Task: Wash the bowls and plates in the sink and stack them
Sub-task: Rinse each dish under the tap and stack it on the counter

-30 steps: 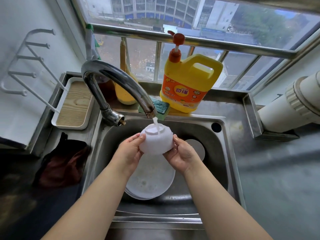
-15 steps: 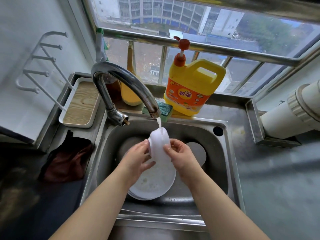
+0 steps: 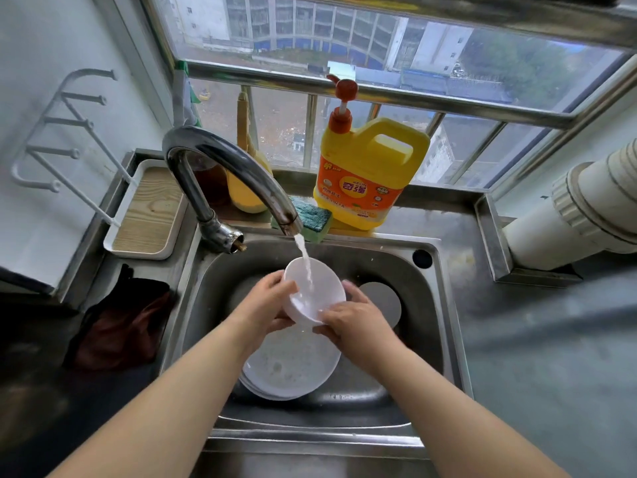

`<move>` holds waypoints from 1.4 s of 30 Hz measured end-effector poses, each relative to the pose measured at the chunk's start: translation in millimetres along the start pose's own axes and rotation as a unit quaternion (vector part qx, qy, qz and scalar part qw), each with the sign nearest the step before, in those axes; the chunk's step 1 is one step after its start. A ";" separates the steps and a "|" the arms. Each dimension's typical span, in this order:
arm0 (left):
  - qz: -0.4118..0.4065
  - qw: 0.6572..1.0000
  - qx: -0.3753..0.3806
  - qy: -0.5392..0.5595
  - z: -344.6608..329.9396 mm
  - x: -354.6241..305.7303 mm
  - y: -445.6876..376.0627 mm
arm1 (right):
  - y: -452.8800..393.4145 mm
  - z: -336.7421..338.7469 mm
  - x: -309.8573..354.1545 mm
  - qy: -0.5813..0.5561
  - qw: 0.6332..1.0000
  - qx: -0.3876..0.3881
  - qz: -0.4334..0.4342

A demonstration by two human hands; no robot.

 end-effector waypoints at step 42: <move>-0.026 0.995 -0.044 0.086 -17.0 16.5 7.1 | -3.6 -18.2 17.7 -0.165 0.978 0.027 -0.125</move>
Point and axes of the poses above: each hand's wrist, its own y-axis away from the middle knuckle, its own z-axis out of the back of the hand, x = y × z, the point moved 2 cm from there along -y, towards the middle knuckle, and after that the axes turned 3 degrees about -z, right-handed, at the moved point
